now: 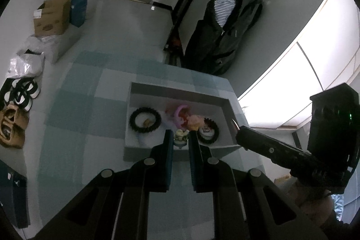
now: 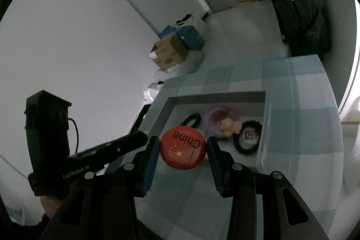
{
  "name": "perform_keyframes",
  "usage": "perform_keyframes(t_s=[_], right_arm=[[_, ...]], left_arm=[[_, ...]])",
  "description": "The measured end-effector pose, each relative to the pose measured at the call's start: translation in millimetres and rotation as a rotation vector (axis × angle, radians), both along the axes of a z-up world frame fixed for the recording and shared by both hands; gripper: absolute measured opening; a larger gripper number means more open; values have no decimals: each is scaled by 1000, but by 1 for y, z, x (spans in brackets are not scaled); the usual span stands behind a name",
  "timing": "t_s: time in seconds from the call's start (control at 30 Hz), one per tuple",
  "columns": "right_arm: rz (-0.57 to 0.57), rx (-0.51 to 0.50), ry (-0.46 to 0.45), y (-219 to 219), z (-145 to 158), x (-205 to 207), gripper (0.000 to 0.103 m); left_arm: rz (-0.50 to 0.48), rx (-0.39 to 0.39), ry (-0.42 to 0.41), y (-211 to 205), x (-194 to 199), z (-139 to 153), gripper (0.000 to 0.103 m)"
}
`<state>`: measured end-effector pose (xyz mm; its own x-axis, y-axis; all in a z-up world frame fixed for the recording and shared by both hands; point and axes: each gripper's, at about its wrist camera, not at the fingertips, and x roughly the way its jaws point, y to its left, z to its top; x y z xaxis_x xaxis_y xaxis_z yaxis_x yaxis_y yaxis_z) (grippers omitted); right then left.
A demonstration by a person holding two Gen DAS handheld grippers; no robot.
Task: Organize jewelry
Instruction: 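Carry the charm and red badge into the grey box and open both tools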
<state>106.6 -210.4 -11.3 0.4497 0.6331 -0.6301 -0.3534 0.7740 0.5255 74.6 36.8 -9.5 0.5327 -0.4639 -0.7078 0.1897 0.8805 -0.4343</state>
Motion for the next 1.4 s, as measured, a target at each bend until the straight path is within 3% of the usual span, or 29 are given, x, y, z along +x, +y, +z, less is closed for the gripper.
perform_keyframes(t_s=[0.33,0.43,0.73,1.4], right_arm=[[-9,10,-9,4,-2,27,42],[-22,11,27,4,-7,34,42],[-34,2,3,3,-4,35,42],[-51,-14,24,-1,-13,38,42]], left_arm=[[-25,33,-11,-15,20,5,9],[-24,17,-6,-15,24,5,9],[-4,-15,43,-15,35,-5,9],[-4,-2,73,-25,42,-15,9]])
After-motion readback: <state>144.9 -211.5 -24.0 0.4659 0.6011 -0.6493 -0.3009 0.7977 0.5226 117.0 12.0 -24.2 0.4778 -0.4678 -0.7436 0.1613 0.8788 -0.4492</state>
